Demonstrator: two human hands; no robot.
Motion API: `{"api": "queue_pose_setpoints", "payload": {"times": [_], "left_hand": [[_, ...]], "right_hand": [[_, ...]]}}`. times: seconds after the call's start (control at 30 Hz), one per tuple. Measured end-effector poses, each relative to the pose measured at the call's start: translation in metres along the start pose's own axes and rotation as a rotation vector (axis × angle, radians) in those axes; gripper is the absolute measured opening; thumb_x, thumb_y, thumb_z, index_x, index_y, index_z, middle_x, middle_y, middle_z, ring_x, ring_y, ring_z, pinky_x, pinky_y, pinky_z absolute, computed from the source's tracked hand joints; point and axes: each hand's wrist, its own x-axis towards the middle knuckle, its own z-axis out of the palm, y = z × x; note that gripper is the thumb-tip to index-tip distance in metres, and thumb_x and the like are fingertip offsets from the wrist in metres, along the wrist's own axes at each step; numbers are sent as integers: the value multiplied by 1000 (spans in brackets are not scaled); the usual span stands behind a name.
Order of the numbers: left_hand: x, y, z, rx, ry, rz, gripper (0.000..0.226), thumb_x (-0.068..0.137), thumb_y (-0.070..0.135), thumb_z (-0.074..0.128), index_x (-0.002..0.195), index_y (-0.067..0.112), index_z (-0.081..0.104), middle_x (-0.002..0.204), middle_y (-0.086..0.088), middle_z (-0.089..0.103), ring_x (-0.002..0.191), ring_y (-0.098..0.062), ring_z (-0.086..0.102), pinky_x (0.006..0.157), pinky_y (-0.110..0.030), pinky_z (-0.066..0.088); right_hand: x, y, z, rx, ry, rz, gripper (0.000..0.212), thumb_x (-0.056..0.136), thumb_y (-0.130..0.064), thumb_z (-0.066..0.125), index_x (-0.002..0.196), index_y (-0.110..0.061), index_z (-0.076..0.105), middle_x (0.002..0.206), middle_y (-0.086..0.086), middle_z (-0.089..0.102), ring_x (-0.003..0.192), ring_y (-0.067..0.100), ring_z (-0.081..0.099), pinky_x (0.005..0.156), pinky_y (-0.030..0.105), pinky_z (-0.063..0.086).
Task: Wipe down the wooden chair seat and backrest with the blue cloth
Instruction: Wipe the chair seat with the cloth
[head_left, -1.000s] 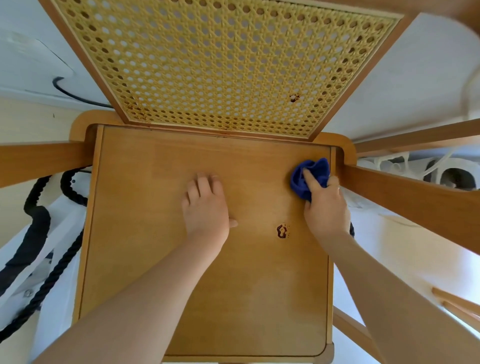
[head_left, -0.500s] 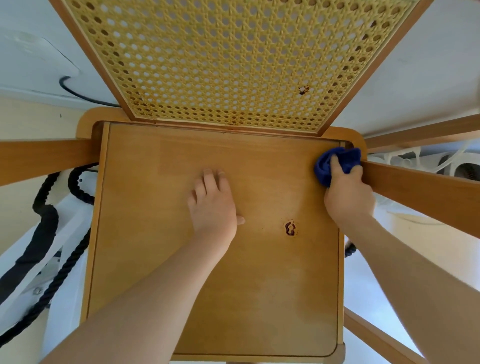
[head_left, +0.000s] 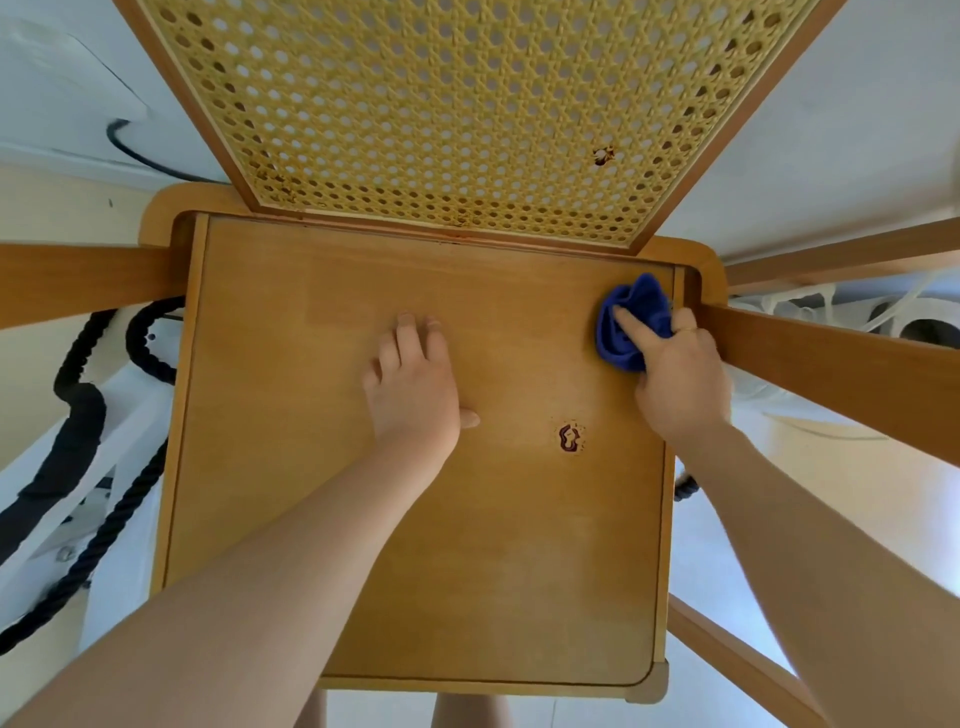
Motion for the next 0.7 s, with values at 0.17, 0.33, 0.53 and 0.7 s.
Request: {"api": "queue_pose_setpoints", "payload": {"times": [0.17, 0.33, 0.53, 0.7], "left_hand": [[-2, 0, -1, -20, -4, 5, 103, 75, 49, 68, 148, 17, 2, 155, -9, 0, 140, -28, 6, 111, -42, 16], [-12, -17, -7, -387, -66, 25, 87, 84, 49, 58, 149, 25, 6, 157, 5, -6, 142, -25, 6, 114, -47, 16], [-43, -53, -7, -286, -30, 66, 116, 69, 60, 67, 148, 21, -9, 154, 1, -20, 142, -21, -10, 114, -42, 4], [-52, -67, 8, -32, -142, 44, 138, 57, 65, 73, 145, 12, -19, 152, -9, -25, 142, -28, -9, 114, -41, 5]], "right_hand": [[-39, -9, 8, 95, -33, -48, 64, 77, -28, 49, 140, -36, 39, 132, 12, 41, 111, 37, 39, 95, 45, 39], [-37, -5, 12, 284, -51, -38, 42, 90, -34, 55, 132, -31, 49, 127, 12, 46, 113, 37, 41, 99, 47, 39], [-28, -13, 18, 520, -21, 94, 33, 94, -26, 49, 126, -31, 56, 129, 10, 42, 117, 36, 33, 104, 50, 31], [-70, -28, 28, 417, -95, -104, 36, 91, -22, 57, 125, -35, 58, 121, 6, 46, 109, 30, 36, 100, 42, 36]]}}
